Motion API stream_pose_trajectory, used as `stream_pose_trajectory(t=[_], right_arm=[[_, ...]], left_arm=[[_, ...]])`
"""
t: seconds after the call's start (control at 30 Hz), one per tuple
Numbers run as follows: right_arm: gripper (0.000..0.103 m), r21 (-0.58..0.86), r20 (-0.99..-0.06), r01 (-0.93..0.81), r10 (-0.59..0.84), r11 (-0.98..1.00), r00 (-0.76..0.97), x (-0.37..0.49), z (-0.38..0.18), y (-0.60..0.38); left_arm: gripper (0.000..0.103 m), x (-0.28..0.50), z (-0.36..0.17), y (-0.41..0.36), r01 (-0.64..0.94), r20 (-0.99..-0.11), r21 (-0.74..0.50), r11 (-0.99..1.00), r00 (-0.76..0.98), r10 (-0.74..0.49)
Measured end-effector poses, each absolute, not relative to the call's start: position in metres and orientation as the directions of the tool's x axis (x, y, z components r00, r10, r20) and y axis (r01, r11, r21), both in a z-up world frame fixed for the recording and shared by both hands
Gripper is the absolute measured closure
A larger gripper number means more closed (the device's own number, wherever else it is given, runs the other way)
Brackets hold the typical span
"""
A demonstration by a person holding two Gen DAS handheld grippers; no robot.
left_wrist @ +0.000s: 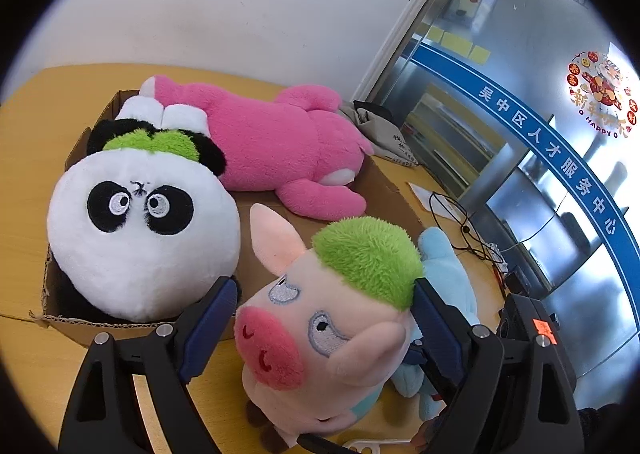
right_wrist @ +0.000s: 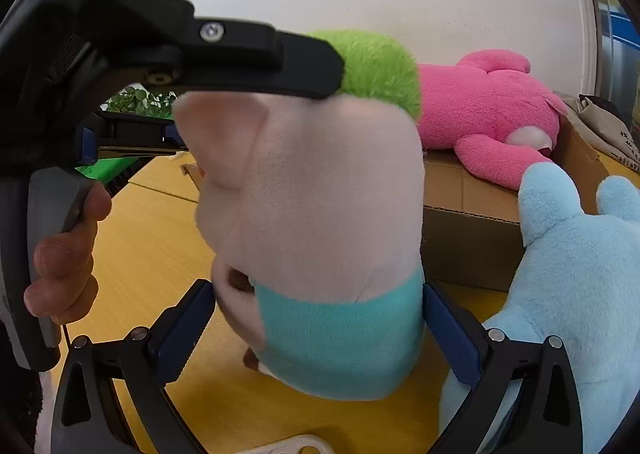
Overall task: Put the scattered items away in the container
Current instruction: 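Lift the pig with both grippers and carry it over the box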
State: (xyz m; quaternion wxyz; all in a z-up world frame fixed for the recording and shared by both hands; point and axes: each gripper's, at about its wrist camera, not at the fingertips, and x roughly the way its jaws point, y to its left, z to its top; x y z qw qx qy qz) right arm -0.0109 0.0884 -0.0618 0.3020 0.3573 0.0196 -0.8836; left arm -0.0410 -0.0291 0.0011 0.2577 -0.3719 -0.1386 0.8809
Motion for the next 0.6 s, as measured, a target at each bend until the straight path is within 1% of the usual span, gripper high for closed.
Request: stream_pose_trajectory(t=[0.27, 0.37, 0.47, 0.53, 0.6], right_arm=[[0.001, 0.184, -0.639, 0.563, -0.533, -0.806, -0.555, -0.016, -0.064, 0.089], [0.007, 0.192, -0.637, 0.579, -0.549, -0.793, -0.541, -0.016, -0.065, 0.090], [0.013, 0.208, -0.632, 0.586, -0.565, -0.783, -0.530, -0.017, -0.064, 0.094], [0.017, 0.216, -0.627, 0.590, -0.574, -0.778, -0.527, -0.017, -0.062, 0.098], [0.019, 0.210, -0.619, 0.592, -0.575, -0.778, -0.536, -0.014, -0.059, 0.101]], left_arm=[[0.015, -0.045, -0.009, -0.034, -0.353, -0.568, -0.496, -0.793, -0.559, 0.604], [0.015, -0.043, -0.011, -0.030, -0.365, -0.574, -0.497, -0.787, -0.543, 0.614], [0.015, -0.036, -0.009, -0.022, -0.383, -0.594, -0.452, -0.806, -0.545, 0.592], [0.018, -0.030, -0.005, -0.019, -0.391, -0.597, -0.446, -0.805, -0.540, 0.593], [0.021, -0.025, 0.002, -0.019, -0.399, -0.596, -0.440, -0.804, -0.540, 0.594]])
